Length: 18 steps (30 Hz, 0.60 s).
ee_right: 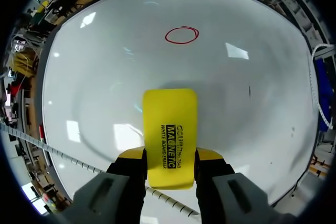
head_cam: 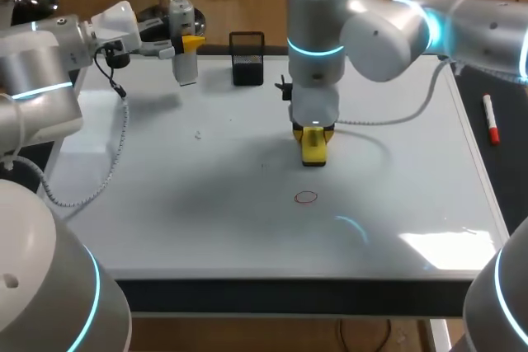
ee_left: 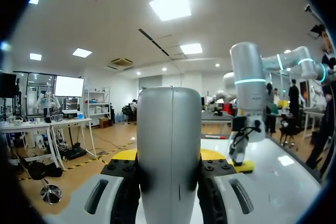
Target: Pick up the inspection probe, press it on each red-marked spot on the whiteboard one by one, put down the probe, pick up the eraser, and wipe off all the red marks.
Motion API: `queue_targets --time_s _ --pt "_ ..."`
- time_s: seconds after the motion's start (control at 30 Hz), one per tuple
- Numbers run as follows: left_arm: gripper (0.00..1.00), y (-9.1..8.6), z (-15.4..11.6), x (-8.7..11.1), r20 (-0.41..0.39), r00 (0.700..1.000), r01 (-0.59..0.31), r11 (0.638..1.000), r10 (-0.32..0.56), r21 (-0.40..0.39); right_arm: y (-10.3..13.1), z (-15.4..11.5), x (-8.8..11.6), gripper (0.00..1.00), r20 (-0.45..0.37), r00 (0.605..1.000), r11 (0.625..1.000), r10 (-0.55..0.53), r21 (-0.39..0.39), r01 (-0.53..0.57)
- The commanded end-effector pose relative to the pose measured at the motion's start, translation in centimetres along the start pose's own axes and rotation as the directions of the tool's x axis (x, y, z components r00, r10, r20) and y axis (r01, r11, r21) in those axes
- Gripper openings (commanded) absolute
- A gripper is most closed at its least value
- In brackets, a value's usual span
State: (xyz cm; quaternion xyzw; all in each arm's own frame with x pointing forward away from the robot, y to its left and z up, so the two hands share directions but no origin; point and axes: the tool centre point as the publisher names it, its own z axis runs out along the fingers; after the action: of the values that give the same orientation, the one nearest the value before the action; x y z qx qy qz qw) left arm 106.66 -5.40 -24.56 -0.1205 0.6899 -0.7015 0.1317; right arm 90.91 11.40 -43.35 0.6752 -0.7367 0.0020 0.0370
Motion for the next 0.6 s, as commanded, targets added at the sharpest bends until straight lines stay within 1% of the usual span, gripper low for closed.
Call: queue_targets --time_s 0.03,0.33,0.6 --pt "0.0 0.0 0.1 0.0 0.003 1.0 -0.002 1.0 0.002 0.002 0.2 1.6 1.0 0.0 -0.008 1.0 1.0 0.002 0.001 -0.002" --pt "0.0 0.0 0.1 0.0 0.003 1.0 -0.002 1.0 0.002 0.002 0.2 1.7 2.6 0.0 -0.03 0.999 1.0 0.017 -0.002 -0.017" --pt "0.0 0.0 0.1 0.0 0.003 1.0 -0.002 1.0 0.002 0.002 0.0 1.3 3.1 0.0 -0.037 0.999 1.0 0.021 0.006 -0.021"
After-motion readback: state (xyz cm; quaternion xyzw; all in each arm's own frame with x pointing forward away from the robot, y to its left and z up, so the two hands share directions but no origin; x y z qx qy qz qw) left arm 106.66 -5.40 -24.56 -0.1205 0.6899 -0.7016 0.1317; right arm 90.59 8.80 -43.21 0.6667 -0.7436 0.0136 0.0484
